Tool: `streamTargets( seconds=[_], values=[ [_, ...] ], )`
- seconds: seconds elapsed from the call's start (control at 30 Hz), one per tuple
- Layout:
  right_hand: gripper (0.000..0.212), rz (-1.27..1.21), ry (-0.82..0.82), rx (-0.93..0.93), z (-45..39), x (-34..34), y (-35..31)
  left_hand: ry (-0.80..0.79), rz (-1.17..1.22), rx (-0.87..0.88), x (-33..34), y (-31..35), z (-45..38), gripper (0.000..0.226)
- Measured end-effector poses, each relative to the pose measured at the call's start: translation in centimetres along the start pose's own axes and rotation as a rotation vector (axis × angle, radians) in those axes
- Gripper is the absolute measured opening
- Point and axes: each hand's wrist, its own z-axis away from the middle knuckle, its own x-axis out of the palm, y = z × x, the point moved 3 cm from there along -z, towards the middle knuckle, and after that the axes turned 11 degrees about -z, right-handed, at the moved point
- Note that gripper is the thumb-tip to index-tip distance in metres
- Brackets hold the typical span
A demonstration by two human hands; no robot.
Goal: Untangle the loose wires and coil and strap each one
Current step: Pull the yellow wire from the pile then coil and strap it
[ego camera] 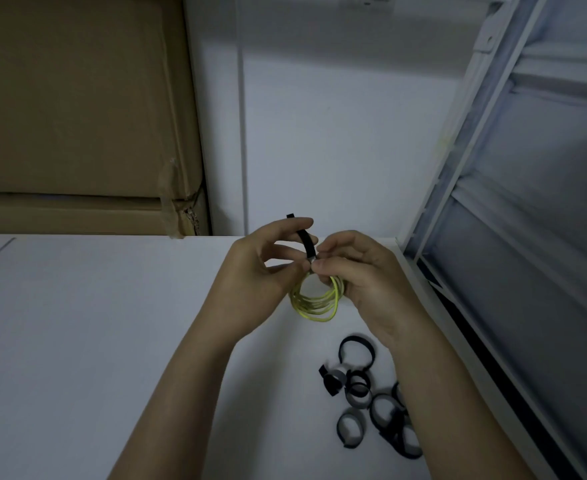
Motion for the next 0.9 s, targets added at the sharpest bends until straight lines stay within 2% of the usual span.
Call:
streamTargets(
  seconds=[0.2, 0.37, 0.47, 0.73, 0.9],
  values=[
    [0.027, -0.108, 0.024, -0.021, 0.0, 0.2, -0.1, 0.055, 0.117, 0.002, 0.6, 0.3, 0.0, 0.044],
    [0.024, -0.198, 0.000, -0.016, 0.2, 0.5, -0.5, 0.065, 0.157, 0.023, 0.4, 1.1, 0.0, 0.036],
    [0.032, -0.191, -0.032, -0.017, 0.3, 0.5, -0.6, 0.108, 0.121, 0.031, 0.4, 1.3, 0.1, 0.038],
    [0.027, -0.231, -0.005, 0.011, 0.4, 0.2, -0.7, 0.161, -0.134, 0.176, 0.6, 1.7, 0.6, 0.037],
    [0.029, -0.278, 0.061, 0.067, 0.0, -0.4, -0.5, 0.086, -0.230, 0.257, 0.9, 1.9, 0.8, 0.057]
  ],
)
